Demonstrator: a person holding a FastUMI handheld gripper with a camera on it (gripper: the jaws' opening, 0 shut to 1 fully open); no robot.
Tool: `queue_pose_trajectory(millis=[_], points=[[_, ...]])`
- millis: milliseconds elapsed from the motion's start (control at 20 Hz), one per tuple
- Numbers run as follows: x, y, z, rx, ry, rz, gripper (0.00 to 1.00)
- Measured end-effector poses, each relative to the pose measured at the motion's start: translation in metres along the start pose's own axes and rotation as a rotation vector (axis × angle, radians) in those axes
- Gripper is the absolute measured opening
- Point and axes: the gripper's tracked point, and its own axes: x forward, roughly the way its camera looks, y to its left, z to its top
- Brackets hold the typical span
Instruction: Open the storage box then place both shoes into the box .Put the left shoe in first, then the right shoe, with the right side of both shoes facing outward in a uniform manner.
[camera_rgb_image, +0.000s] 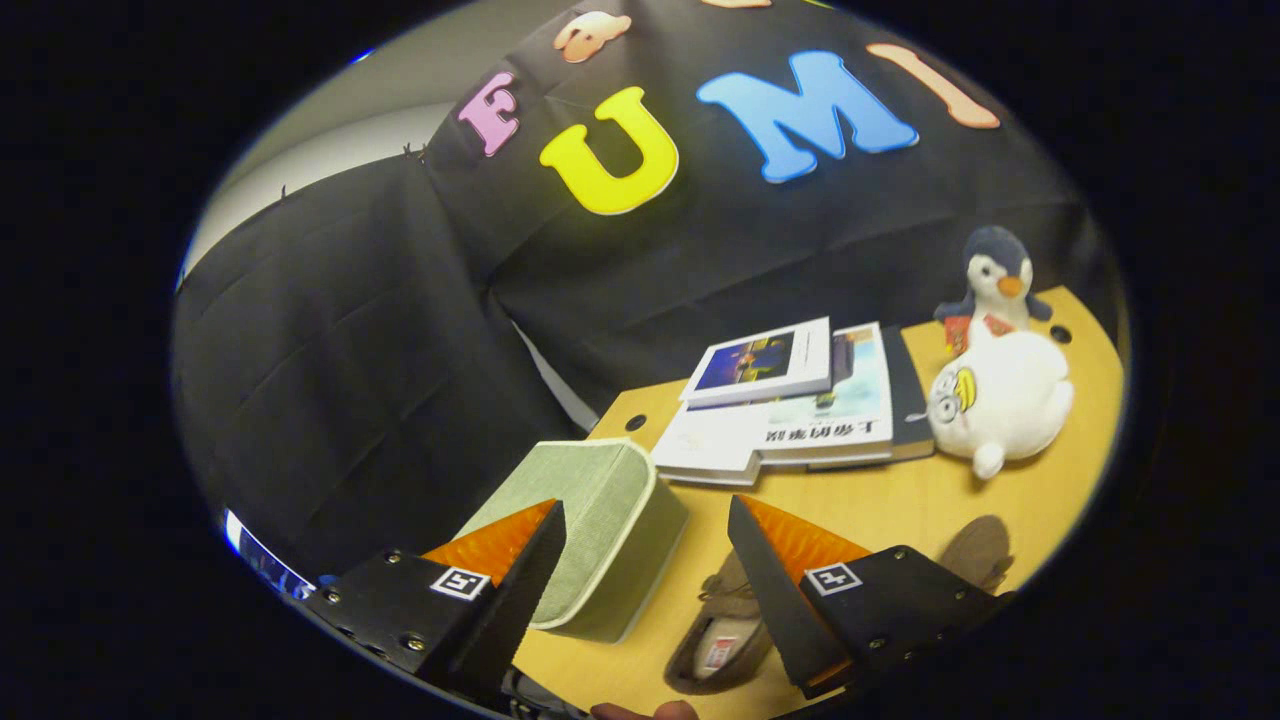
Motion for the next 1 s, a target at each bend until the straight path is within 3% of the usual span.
queue_pose_trajectory(millis=[200, 500, 750, 1000], points=[[0.029, 0.008, -0.015, 0.071, 0.063, 0.054, 0.98], [0.062, 0.032, -0.046, 0.193, 0.153, 0.216, 0.96], [0.088, 0.029, -0.075, 0.283, 0.232, 0.275, 0.96], [0.104, 0.037, -0.082, 0.514, 0.285, 0.367, 0.96]])
